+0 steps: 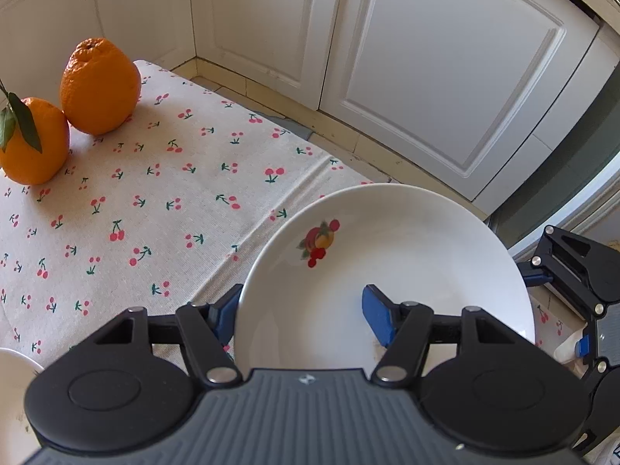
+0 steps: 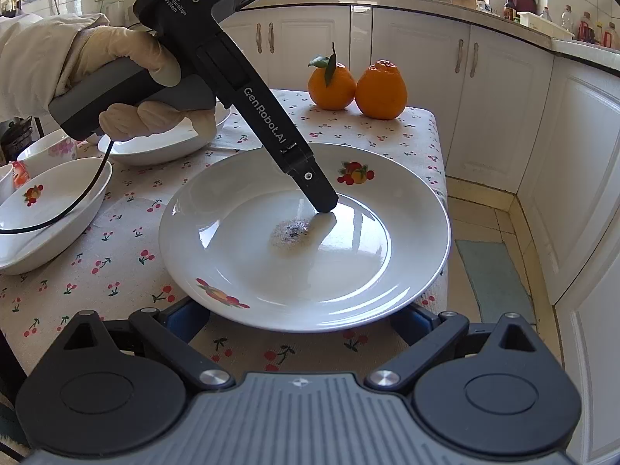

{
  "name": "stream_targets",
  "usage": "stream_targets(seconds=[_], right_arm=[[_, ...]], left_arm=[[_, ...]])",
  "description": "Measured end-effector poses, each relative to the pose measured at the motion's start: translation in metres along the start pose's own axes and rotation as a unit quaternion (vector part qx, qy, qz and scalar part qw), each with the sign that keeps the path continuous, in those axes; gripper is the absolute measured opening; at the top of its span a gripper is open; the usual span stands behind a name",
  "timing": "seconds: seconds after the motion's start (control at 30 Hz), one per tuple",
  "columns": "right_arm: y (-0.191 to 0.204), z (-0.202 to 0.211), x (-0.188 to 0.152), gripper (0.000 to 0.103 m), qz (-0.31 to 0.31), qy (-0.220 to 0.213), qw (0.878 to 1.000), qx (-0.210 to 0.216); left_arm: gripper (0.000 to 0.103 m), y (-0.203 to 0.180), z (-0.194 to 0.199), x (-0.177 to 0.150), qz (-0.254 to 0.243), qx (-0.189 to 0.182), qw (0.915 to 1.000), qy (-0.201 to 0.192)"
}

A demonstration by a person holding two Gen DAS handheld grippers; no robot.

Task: Organize plates and bowls
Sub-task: 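Lift the stained plate off the table with the left tool, then set the stained plate down beyond the other plates and open the left tool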

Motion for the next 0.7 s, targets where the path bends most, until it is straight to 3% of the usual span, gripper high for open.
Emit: stream_targets(seconds=[0.33,0.5,0.7], right_arm=[[-0.003,-0.002,0.002,0.101,-0.003,0.001,1.0,-0.006],[-0.001,-0.001,0.002,0.103,-0.004,0.0,1.0,-0.012],[0.002,0.009,0.002,0.103,-0.007,-0.005,1.0,-0.017]], left_arm=[[0.064,0.0,-0.002,0.001,-0.001,0.002,1.0,-0.003],[0.077,-0.003,0.002,0.0,-0.005,0.004,0.9999,-0.009],[0.08,-0.004,0.022,-0.002,-0.004,0.021,0.9993,-0.032]])
Point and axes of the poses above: each gripper's, at about its wrist camera, not at the fingertips, and z roughly against the way its jaws point, y to its left, x to its top, the point moved 2 cm from there along -z, roughly the way its jaws point, and after that the axes turned 6 degrees about x, right-handed, at the moved point
